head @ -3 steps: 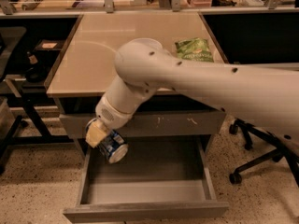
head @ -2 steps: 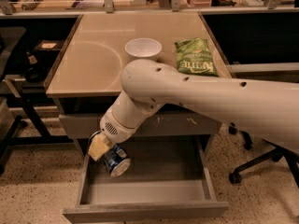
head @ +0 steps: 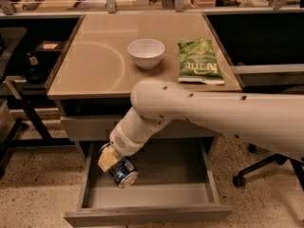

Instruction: Place pepsi can into middle drawer

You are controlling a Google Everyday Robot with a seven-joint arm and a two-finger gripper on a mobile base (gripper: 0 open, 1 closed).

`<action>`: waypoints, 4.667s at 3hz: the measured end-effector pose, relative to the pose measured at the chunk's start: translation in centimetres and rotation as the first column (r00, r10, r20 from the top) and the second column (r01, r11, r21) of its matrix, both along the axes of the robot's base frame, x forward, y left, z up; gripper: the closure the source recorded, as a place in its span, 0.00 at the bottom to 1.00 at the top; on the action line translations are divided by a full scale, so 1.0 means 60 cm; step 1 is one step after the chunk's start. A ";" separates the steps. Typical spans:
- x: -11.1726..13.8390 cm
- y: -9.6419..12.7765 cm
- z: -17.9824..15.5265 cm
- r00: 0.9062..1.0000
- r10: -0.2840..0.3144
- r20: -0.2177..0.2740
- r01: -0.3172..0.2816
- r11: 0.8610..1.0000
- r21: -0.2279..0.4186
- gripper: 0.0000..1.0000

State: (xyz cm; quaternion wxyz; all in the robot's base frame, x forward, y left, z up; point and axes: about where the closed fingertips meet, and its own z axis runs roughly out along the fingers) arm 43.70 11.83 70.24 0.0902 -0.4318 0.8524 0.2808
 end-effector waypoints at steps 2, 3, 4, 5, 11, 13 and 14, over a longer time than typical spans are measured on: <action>0.023 -0.053 -0.136 0.990 -0.126 -0.057 0.125 0.992 -0.022 1.00; 0.023 -0.053 -0.136 0.990 -0.126 -0.057 0.125 0.992 -0.022 1.00; 0.019 -0.055 -0.157 0.987 -0.140 -0.080 0.140 0.990 -0.011 1.00; 0.021 -0.076 -0.210 0.971 -0.212 -0.109 0.213 0.977 -0.002 1.00; 0.110 -0.060 -0.479 0.926 -0.320 -0.202 0.324 0.946 -0.017 1.00; 0.118 -0.038 -0.538 0.921 -0.328 -0.211 0.337 0.941 0.011 1.00; 0.116 -0.035 -0.546 0.921 -0.326 -0.215 0.337 0.941 0.014 1.00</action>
Offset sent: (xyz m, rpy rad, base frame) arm 0.0241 -0.0516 -0.1189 -0.0270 0.0801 -0.1941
